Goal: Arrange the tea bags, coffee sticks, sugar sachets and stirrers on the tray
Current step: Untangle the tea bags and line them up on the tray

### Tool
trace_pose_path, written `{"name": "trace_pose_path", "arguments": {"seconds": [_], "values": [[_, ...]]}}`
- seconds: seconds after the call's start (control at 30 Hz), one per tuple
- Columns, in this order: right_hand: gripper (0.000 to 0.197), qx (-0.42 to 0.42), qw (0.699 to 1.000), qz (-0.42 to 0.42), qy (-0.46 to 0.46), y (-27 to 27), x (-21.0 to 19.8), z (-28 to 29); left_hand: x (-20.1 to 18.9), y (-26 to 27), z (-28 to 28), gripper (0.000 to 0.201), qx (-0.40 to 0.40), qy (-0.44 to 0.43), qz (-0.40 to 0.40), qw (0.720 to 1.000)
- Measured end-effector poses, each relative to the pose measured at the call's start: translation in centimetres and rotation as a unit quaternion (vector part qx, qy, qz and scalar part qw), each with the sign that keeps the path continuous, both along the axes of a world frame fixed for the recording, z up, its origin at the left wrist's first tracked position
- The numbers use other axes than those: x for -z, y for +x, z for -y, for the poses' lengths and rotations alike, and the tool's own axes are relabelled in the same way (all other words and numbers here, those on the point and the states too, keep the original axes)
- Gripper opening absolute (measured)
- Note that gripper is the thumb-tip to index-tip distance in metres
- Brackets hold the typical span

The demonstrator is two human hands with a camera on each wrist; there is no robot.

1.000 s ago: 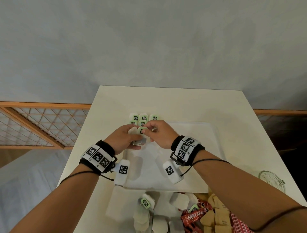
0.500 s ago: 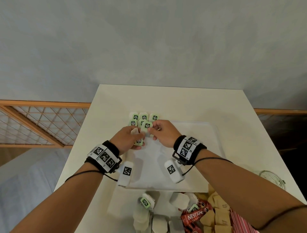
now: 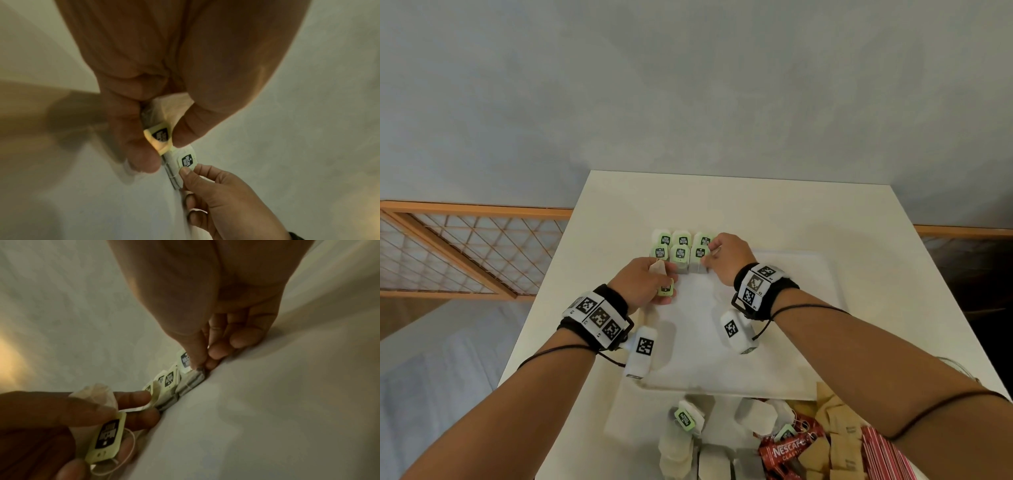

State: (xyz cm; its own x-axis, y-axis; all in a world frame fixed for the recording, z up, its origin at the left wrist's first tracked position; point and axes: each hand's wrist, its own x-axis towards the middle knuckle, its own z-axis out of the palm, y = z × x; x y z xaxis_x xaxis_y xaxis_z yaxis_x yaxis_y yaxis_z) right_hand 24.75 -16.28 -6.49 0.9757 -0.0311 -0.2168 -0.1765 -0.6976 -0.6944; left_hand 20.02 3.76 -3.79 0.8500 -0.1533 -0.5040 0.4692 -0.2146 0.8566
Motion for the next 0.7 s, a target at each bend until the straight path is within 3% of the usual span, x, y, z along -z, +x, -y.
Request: {"name": "trace_pose_path", "arguments": {"seconds": [0.23, 0.5, 0.7], "values": [[0.018, -0.015, 1.0, 0.007, -0.024, 0.3, 0.1, -0.7, 0.0, 0.6, 0.4, 0.018, -0.014, -0.016, -0.003, 1.0], [0.026, 0.0, 1.0, 0.019, 0.02, -0.4, -0.5, 0.0, -0.1, 0.2, -0.1, 0.031, -0.006, -0.023, 0.004, 1.0], [0.014, -0.118, 0.99, 0.055, 0.062, -2.5, -2.6, -0.5, -0.6, -0.4, 0.1, 0.043, 0.003, -0.056, 0.014, 0.998]]}}
